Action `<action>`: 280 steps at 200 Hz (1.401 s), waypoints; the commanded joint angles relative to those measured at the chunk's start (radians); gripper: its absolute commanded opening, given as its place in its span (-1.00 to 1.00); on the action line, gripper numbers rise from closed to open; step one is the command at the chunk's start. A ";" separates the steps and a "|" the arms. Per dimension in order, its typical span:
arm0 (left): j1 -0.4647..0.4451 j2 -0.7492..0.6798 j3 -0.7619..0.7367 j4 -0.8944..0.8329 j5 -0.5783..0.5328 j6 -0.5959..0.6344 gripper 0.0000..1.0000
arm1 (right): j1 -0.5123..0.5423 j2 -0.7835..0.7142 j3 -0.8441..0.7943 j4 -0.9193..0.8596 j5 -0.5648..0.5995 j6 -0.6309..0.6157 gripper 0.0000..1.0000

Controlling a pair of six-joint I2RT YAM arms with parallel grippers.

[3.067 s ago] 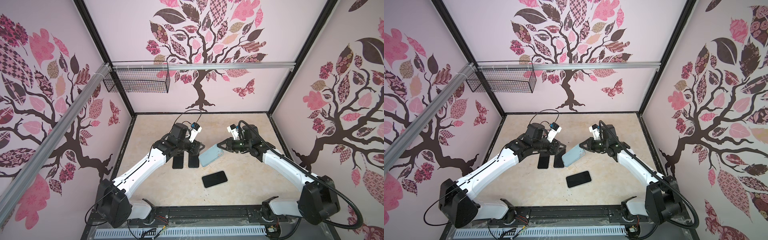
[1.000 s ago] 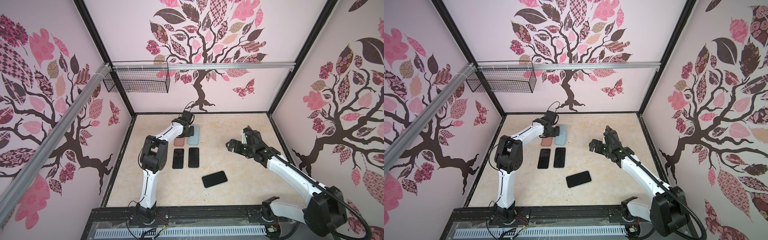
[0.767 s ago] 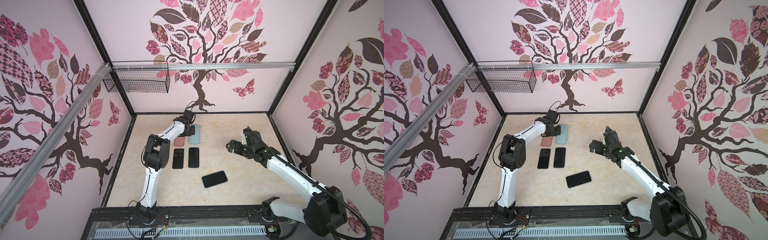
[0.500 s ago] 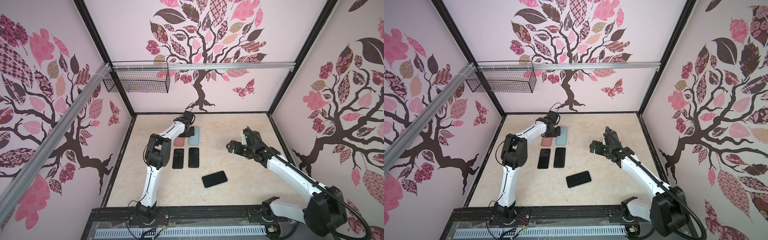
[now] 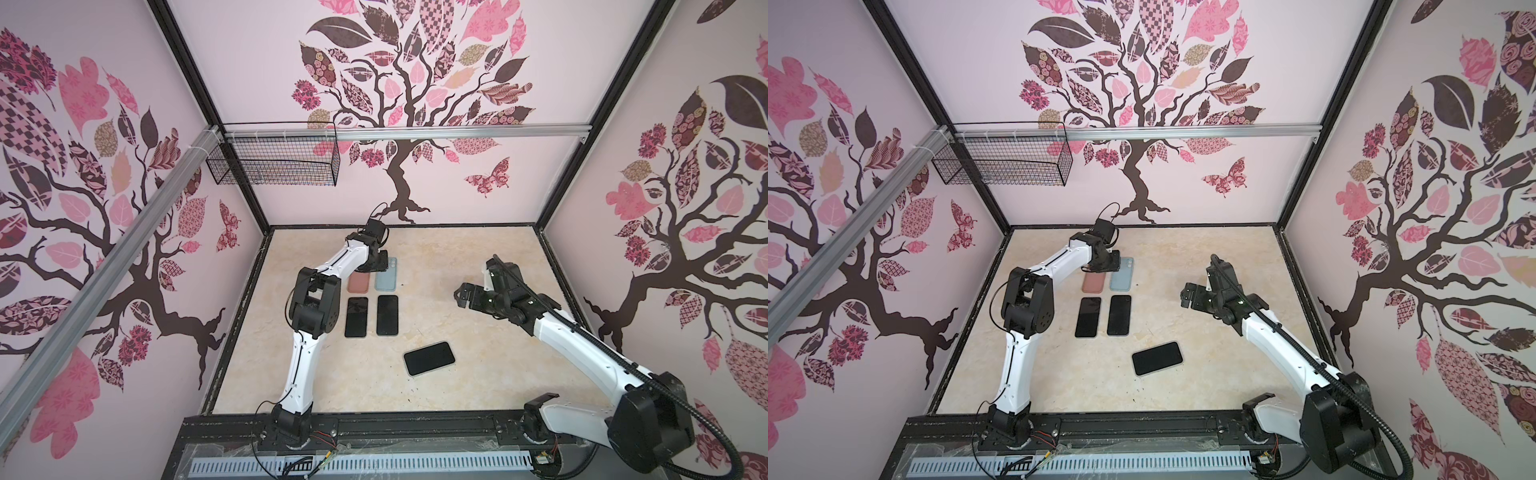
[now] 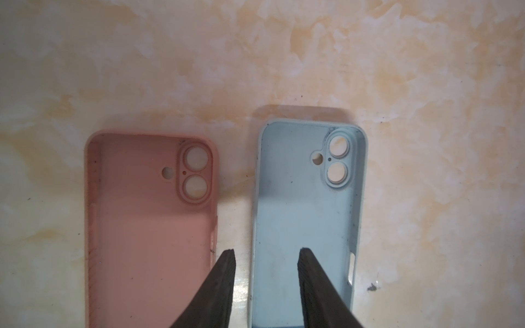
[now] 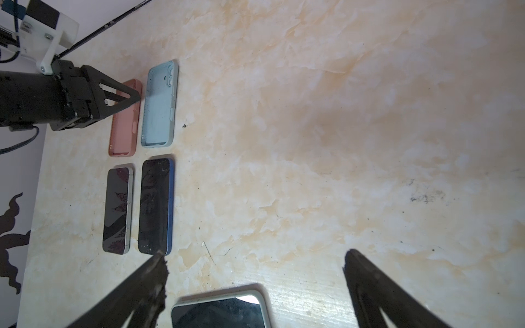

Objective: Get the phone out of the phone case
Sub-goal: 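Open the left gripper over the case while the right reaches toward a black phone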

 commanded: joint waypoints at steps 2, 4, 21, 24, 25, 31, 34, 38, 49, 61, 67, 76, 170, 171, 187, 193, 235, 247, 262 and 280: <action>-0.003 -0.094 -0.003 -0.006 0.014 0.042 -0.18 | 0.001 -0.002 0.010 -0.052 0.045 -0.001 0.99; -0.004 -0.104 -0.008 -0.006 0.013 0.045 -0.18 | 0.003 -0.002 0.010 -0.055 0.050 0.001 0.99; -0.025 -0.210 -0.109 0.031 0.007 0.061 -0.12 | 0.038 0.008 0.008 -0.088 0.116 0.024 0.99; -0.031 -0.232 -0.126 0.039 0.004 0.064 -0.11 | 0.047 0.010 0.008 -0.094 0.129 0.028 0.99; -0.032 -0.239 -0.133 0.043 0.003 0.065 -0.11 | 0.049 0.011 0.008 -0.097 0.132 0.030 0.99; -0.040 -0.284 -0.178 0.063 -0.004 0.069 -0.07 | 0.070 0.015 0.008 -0.108 0.155 0.040 0.99; -0.047 -0.306 -0.200 0.074 -0.005 0.070 -0.05 | 0.079 0.018 0.007 -0.113 0.165 0.047 0.99; -0.053 -0.336 -0.230 0.085 -0.013 0.069 -0.04 | 0.095 0.021 0.005 -0.117 0.174 0.054 0.99; -0.071 -0.422 -0.319 0.121 -0.013 0.066 -0.03 | 0.136 0.030 -0.003 -0.122 0.184 0.070 0.99; -0.084 -0.513 -0.420 0.166 -0.004 0.054 -0.03 | 0.173 0.040 -0.017 -0.122 0.182 0.092 0.99; -0.089 -0.558 -0.470 0.181 -0.003 0.049 -0.03 | 0.188 0.046 -0.023 -0.123 0.175 0.105 0.99; -0.095 -0.626 -0.547 0.216 0.004 0.037 -0.03 | 0.206 0.055 -0.031 -0.129 0.165 0.118 0.99; -0.104 -1.124 -1.038 0.380 -0.037 -0.107 0.14 | 0.427 0.097 -0.124 -0.191 0.073 0.306 0.99; -0.104 -1.127 -1.040 0.380 -0.037 -0.109 0.15 | 0.427 0.096 -0.126 -0.190 0.070 0.308 0.99; -0.102 -1.152 -1.052 0.363 -0.046 -0.130 0.21 | 0.434 0.084 -0.158 -0.169 0.025 0.335 0.99; -0.100 -1.155 -1.053 0.358 -0.051 -0.136 0.22 | 0.436 0.082 -0.166 -0.162 0.013 0.342 0.99; -0.090 -1.129 -1.013 0.284 -0.076 -0.187 0.50 | 0.461 0.093 -0.192 -0.107 -0.062 0.378 0.99; -0.090 -1.123 -1.008 0.281 -0.059 -0.171 0.65 | 0.465 0.104 -0.195 -0.096 -0.072 0.384 0.99; -0.088 -1.123 -1.012 0.293 -0.038 -0.148 0.78 | 0.467 0.119 -0.200 -0.076 -0.086 0.392 0.99; -0.087 -1.130 -1.015 0.295 -0.015 -0.120 0.97 | 0.468 0.141 -0.202 -0.061 -0.097 0.396 0.99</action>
